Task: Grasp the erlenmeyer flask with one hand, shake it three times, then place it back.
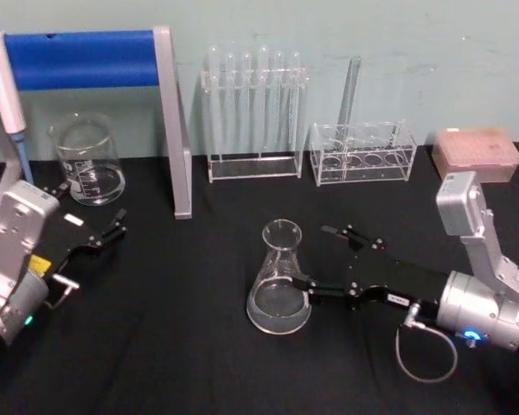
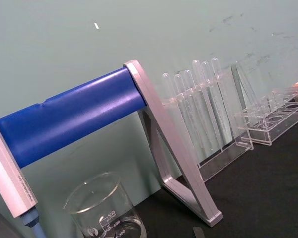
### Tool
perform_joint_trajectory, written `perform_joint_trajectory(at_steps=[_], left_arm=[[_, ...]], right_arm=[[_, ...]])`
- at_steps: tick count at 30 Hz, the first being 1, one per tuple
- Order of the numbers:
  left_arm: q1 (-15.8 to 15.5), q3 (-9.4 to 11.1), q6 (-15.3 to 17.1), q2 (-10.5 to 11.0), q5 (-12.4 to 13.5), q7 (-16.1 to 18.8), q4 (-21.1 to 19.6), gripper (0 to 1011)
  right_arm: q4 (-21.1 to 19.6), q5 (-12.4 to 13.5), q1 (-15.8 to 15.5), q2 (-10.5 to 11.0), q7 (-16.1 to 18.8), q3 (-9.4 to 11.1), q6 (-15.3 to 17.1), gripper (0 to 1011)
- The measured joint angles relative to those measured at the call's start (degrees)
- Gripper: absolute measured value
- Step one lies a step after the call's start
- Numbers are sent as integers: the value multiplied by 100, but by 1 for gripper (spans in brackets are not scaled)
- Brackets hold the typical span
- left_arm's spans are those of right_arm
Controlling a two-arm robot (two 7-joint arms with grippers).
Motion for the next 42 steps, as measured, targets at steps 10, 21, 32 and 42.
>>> perform_joint_trajectory(at_steps=[10,21,32,42], left_arm=[[0,0,0,0,0,1,0,1001],[0,0,0,0,0,0,0,1001],[0,0,0,0,0,0,0,1001],[0,0,0,0,0,0,0,1001]], right_arm=[[441,44,366,-244,141,-233,43,1000],[957,-154,783,-492,288,-459,-174,1000],[1140,-137,934,-579,396,-540,-154,1000],[1153,-107,942,-570,418,-548,-122,1000]])
